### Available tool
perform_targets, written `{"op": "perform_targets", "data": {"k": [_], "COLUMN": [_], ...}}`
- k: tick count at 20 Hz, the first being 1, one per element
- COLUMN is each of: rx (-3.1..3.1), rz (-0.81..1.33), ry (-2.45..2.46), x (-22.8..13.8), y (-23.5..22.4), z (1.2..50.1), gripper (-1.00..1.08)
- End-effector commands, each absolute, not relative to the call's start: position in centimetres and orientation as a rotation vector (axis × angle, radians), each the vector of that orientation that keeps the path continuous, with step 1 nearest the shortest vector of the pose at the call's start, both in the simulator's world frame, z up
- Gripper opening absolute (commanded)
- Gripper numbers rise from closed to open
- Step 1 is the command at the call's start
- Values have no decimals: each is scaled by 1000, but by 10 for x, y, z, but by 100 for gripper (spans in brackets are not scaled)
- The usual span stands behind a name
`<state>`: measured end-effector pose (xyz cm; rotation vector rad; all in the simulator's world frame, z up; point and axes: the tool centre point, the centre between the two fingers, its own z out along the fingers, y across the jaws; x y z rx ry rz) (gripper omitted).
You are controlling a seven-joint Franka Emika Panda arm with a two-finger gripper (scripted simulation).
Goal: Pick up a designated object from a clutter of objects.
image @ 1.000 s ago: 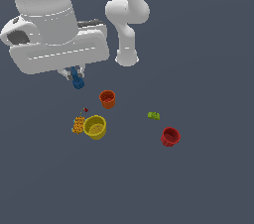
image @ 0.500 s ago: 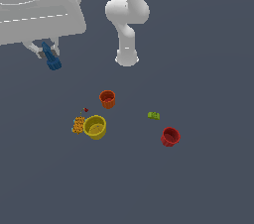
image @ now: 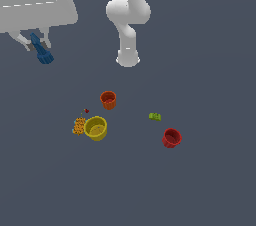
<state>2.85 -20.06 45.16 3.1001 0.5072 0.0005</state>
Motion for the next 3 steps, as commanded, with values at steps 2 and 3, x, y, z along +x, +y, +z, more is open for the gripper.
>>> {"op": "perform_targets", "data": {"k": [2,3], "rx": [3100,3100], "rz": [0,0], "ry": [508,508], "x": [29,29], "y": [-200,-200], "z": [451,451], "gripper": [-100,-100]}}
